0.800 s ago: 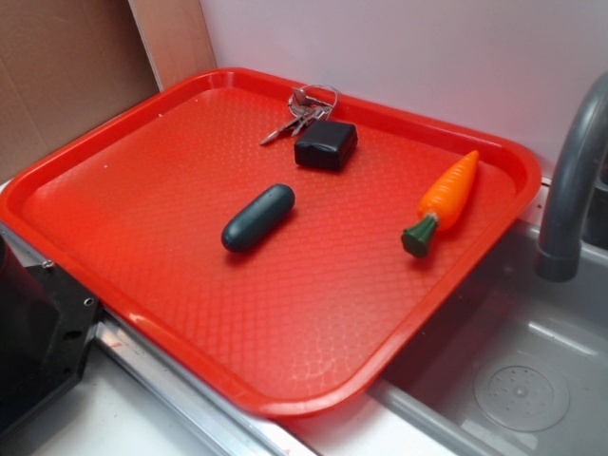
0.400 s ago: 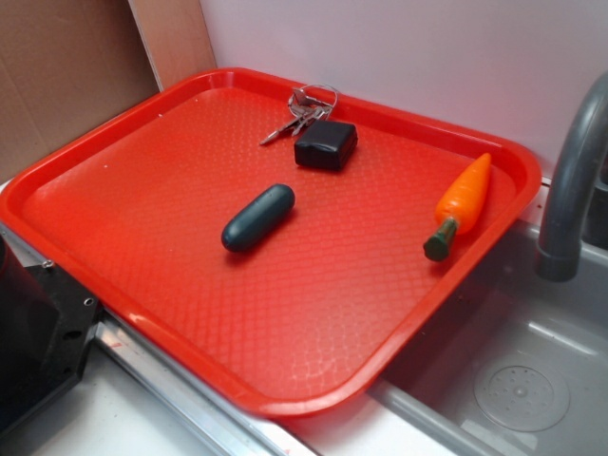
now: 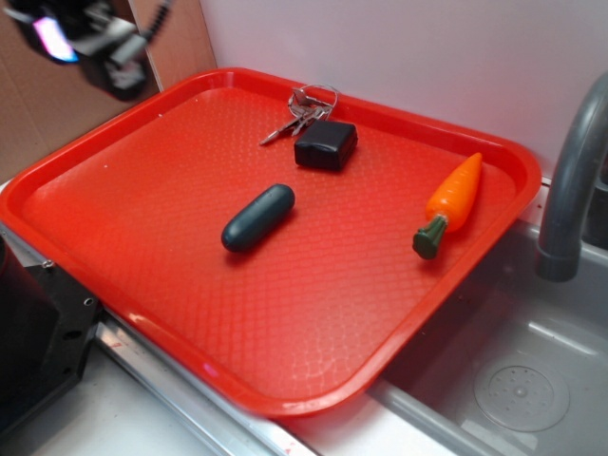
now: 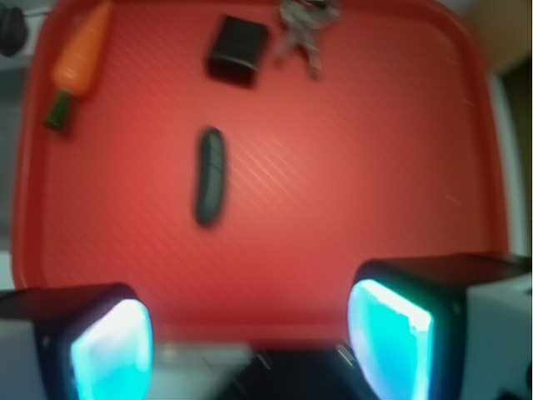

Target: Grab the carrot.

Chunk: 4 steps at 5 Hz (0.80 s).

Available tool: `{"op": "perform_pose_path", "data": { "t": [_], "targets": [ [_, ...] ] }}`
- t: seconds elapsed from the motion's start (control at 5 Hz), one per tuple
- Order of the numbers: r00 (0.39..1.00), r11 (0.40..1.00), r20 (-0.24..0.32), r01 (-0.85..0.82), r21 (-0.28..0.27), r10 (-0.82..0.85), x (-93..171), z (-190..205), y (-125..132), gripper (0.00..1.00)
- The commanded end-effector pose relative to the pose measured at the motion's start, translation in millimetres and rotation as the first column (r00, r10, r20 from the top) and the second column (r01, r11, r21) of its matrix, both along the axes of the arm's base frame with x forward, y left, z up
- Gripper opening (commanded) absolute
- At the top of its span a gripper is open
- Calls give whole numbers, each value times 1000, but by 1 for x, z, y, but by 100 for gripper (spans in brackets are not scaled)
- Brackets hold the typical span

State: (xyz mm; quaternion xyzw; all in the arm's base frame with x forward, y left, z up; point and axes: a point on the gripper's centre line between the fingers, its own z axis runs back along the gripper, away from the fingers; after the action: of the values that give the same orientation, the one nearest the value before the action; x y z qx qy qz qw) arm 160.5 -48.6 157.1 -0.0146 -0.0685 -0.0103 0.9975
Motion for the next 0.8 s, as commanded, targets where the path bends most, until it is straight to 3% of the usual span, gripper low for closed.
{"op": "perform_pose_path", "data": {
  "t": [0.0, 0.2, 0.4, 0.6],
  "targets": [
    [982, 981, 109, -138, -138, 154, 75, -25, -62, 100],
    [971, 953, 12, -233, -196, 240, 120, -47, -88, 100],
    [967, 957, -53, -256, -138, 251, 154, -83, -104, 100],
    [965, 961, -77, -257, -102, 250, 165, -104, -101, 100]
  ]
}}
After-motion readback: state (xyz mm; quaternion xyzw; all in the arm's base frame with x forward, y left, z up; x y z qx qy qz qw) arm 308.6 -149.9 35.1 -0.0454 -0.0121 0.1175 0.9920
